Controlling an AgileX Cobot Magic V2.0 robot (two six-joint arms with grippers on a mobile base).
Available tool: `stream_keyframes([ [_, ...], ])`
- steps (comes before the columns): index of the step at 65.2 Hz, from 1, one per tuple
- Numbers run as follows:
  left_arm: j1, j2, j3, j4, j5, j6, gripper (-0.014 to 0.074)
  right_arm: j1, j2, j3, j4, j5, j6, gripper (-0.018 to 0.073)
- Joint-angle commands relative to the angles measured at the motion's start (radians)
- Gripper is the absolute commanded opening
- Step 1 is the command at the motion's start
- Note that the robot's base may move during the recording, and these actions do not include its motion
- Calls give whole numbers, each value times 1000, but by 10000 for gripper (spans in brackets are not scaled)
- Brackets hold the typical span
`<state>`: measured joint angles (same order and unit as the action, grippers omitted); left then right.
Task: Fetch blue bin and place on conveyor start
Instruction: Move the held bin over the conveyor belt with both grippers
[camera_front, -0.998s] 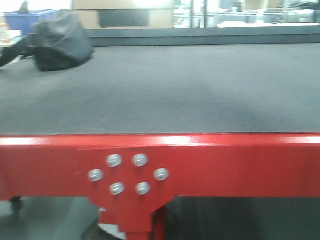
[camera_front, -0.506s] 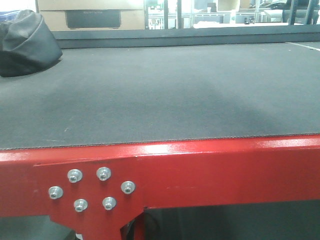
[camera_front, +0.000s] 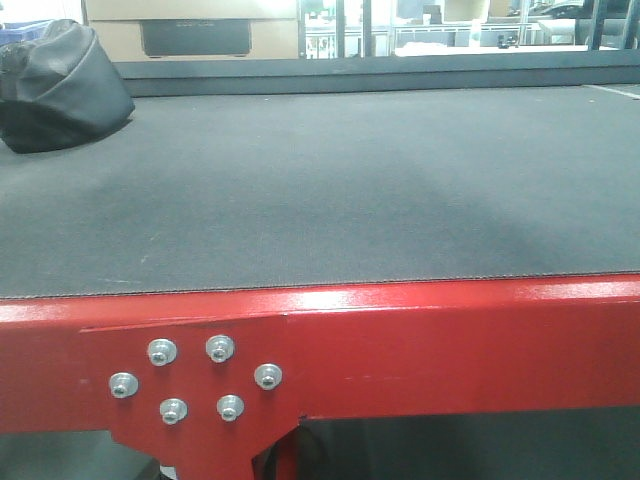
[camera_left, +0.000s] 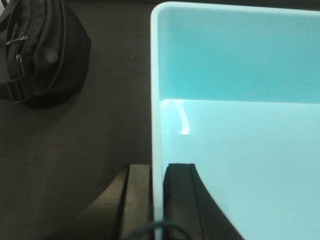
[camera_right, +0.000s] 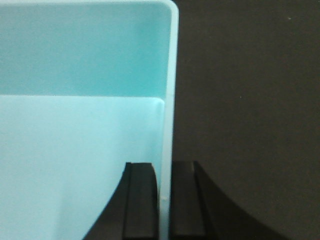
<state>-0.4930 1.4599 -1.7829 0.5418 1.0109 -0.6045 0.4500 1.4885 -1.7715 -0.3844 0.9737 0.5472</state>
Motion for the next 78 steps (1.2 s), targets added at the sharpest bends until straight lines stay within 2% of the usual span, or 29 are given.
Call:
stream_keyframes([
  [1,-8,-8,-4,14,-41,1,-111,5,-12,-4,-8,-80,-6,-162],
  [78,-8,-8,-4,14,-42,1,-111,5,-12,-4,6,-107,-6,-162],
])
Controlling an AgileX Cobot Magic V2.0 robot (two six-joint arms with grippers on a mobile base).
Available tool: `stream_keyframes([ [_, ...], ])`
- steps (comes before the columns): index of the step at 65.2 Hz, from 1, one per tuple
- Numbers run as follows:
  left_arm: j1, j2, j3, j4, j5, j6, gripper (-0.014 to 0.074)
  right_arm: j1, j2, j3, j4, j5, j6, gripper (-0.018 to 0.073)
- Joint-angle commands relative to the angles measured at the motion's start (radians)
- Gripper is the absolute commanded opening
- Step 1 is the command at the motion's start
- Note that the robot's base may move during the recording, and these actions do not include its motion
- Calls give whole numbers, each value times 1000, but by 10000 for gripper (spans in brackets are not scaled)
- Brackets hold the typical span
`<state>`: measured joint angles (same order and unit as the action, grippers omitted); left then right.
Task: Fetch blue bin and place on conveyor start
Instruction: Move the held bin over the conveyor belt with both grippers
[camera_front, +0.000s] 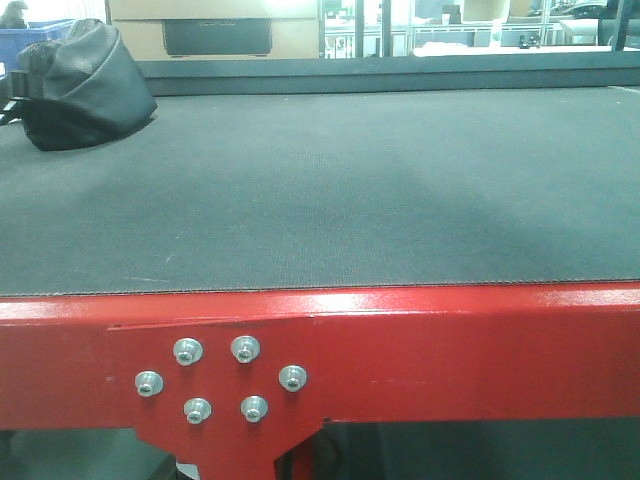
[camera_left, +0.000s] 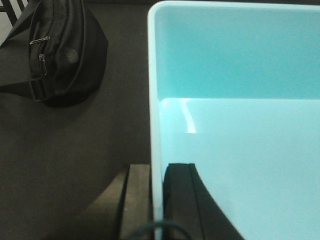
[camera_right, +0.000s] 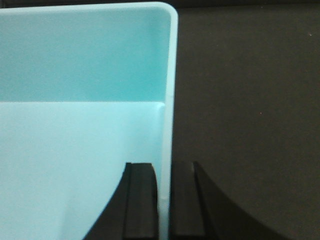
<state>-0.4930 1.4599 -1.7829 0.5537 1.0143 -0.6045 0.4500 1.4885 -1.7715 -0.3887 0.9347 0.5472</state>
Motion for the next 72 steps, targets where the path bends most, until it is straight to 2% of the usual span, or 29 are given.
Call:
stream_keyframes([
  [1,-8,-8,-4,2,-46,1,-111,5,-12,-4,10,-68,-6,-162],
  [39,-6,6,-4,-6,-71,-2,-111,5,-1,15,24,-56,7,-162],
  [47,22,50,-2,-61,-81,-2,-111,5,19,84,-4,-124,39,-162],
  [59,72,114,79,-145,-242,-4,-111,-26,62,212,-31,-293,91,-162],
  [72,105,190,225,-176,-432,-9,-111,-108,178,251,-31,-419,93,-162],
])
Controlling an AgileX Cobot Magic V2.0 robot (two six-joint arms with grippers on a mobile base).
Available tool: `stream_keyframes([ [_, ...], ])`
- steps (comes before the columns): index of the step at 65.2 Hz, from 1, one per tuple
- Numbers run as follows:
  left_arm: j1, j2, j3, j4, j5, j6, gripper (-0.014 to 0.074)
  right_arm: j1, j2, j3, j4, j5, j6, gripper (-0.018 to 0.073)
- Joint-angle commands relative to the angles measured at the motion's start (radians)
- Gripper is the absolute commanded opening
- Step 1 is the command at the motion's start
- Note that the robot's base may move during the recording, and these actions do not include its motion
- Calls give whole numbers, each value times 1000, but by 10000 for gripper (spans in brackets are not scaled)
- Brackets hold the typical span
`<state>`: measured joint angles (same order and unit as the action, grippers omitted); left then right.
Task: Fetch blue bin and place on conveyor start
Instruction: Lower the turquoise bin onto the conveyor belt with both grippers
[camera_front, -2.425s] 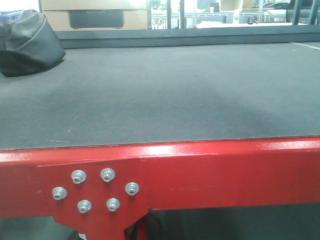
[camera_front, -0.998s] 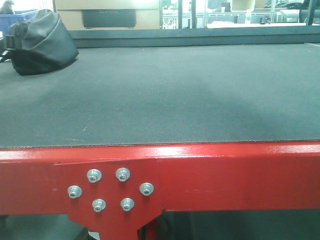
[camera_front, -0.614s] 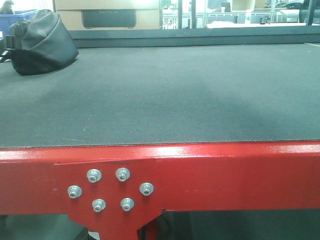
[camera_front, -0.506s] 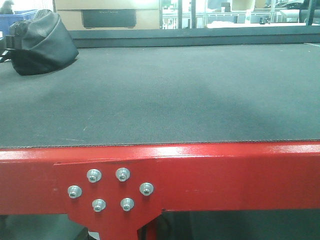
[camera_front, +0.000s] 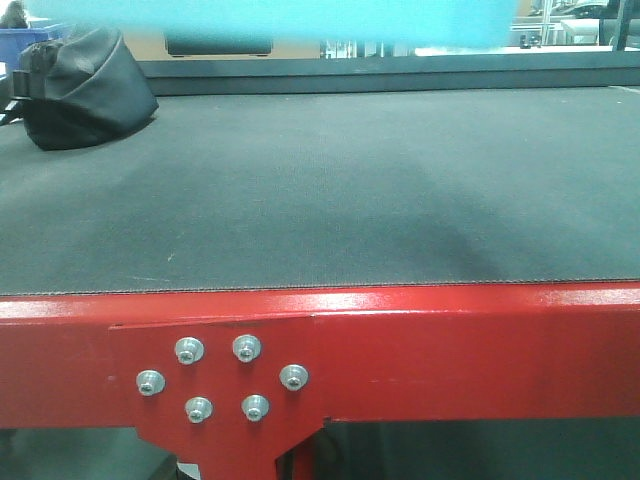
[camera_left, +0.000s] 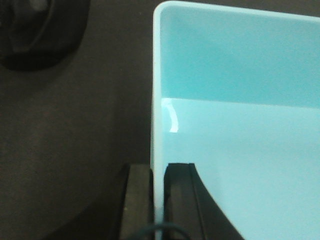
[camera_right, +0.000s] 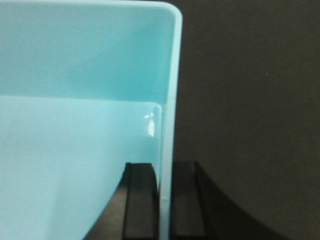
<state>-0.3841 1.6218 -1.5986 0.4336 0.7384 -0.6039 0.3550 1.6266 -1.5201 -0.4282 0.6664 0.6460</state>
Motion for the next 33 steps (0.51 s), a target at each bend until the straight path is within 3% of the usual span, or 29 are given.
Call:
stream_keyframes([
  [1,-4,35,46,-56,-163,-10,-111,-17,49,0,8,-158,-6,-162],
  [16,5,162,58,-54,-232,-10,-111,-34,179,0,8,-280,-6,-162],
  [33,7,228,58,-50,-264,-10,-111,-36,265,-2,7,-301,-6,-162],
])
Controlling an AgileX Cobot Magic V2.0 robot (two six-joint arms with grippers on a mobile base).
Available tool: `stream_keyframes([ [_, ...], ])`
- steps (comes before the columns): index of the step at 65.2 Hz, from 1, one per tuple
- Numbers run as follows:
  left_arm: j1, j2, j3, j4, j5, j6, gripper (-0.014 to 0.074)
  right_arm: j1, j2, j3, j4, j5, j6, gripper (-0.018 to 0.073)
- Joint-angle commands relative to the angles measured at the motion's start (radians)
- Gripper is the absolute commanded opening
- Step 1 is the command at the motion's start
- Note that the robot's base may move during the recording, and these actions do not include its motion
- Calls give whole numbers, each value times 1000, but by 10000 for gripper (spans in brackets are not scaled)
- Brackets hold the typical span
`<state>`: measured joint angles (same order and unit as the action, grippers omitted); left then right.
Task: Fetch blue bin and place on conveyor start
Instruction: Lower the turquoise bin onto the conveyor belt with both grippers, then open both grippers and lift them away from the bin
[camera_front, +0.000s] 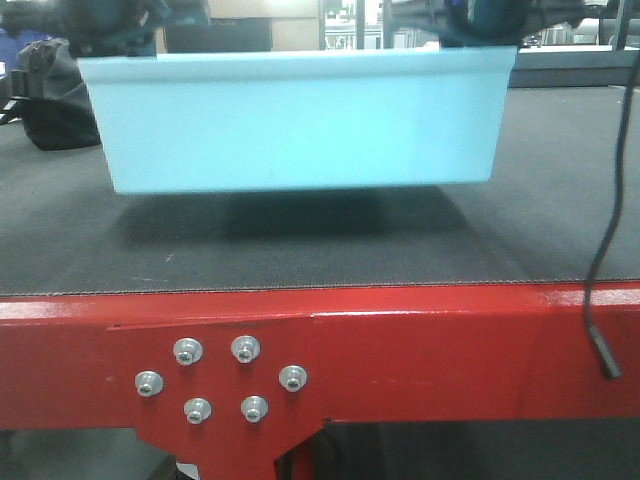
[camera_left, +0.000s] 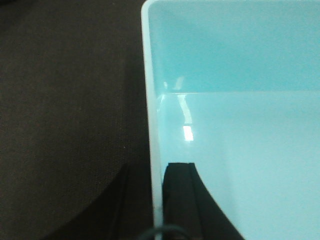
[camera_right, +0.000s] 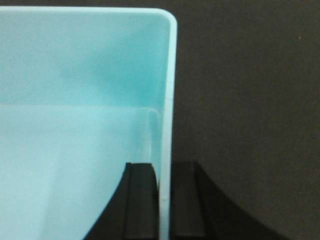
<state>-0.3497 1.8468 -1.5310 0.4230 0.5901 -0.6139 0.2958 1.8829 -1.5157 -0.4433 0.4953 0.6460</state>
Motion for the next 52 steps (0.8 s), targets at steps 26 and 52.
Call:
stream_keyframes([
  [26,-27,15,-10,7,-112,0,253,2,17,-7,24,-84,-4,-46],
  [52,13,-4,-10,7,-76,-1,401,-23,-16,-7,21,-49,-4,383],
])
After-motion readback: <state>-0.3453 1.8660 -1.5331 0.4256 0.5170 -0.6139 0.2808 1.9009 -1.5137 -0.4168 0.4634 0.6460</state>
